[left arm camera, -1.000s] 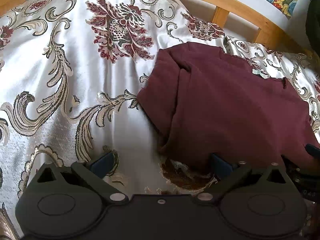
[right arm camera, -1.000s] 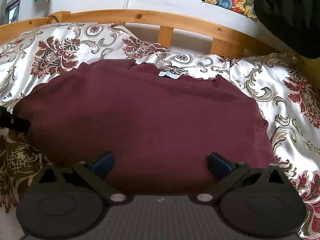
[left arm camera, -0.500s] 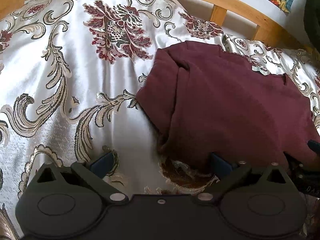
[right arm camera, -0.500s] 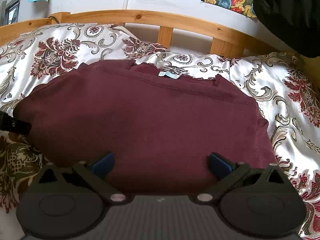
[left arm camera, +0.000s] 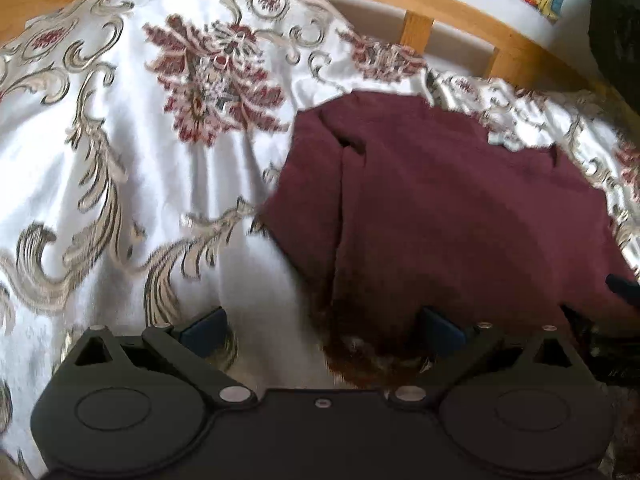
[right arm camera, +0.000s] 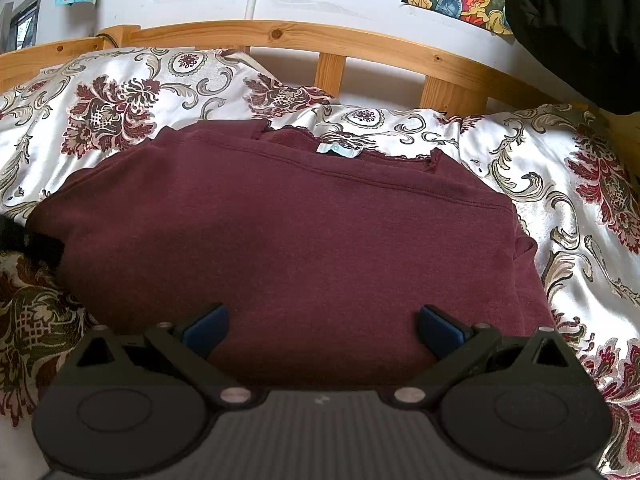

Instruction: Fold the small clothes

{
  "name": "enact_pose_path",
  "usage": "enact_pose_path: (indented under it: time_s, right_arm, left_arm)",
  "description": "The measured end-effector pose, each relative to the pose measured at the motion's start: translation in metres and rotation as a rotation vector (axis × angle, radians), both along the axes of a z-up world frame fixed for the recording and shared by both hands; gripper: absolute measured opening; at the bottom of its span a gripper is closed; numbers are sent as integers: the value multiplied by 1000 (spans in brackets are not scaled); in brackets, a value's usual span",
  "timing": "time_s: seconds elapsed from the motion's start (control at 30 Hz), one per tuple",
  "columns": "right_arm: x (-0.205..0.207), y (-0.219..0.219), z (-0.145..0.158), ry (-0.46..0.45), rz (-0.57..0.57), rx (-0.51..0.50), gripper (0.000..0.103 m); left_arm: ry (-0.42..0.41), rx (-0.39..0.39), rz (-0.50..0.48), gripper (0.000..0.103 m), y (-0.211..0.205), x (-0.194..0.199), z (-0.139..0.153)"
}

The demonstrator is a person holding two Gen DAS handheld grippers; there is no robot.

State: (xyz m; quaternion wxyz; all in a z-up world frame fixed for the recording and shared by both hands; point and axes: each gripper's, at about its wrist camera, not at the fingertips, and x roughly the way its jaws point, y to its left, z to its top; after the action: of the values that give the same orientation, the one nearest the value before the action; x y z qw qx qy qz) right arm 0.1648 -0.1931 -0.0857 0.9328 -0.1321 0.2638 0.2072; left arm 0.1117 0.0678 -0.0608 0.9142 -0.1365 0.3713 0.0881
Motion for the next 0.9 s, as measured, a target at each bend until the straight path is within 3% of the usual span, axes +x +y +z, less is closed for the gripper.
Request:
enact_pose_path:
  time_s: [0.13, 0.23, 0.4, 0.57, 0.67, 0.73, 0.8, 0.87, 0.9]
  right_arm:
    - [0, 0, 0, 1, 0, 1, 103]
    - [0, -1, 1, 1, 0, 6, 103]
    - [-1, -2, 1, 4, 1, 13, 103]
    - [0, -2, 0, 12, 2, 23, 103]
    - [2, -4, 0, 22, 4, 34, 103]
    - [4, -5, 0, 28, 7, 40, 103]
    - [5, -5, 0, 32, 9, 42, 103]
    - [5, -4, 3, 32, 15, 32, 103]
    - [5, -4, 5, 29, 22, 27, 103]
  left_arm:
    - [-108, -37, -8, 102, 9, 5, 13]
    - [-150, -3, -83, 102, 11, 22, 17]
    - [-61, 62, -195, 102, 16, 58, 8]
    - [-43, 4, -184, 95, 35, 67, 6]
    - [-26, -26, -180, 75, 39, 68, 8]
    - [-14, -18, -186, 70, 37, 67, 11]
    - [-6, -2, -196, 57, 32, 67, 15]
    - [10, 9, -219, 31, 27, 68, 18]
    - [15, 20, -227, 28, 24, 68, 21]
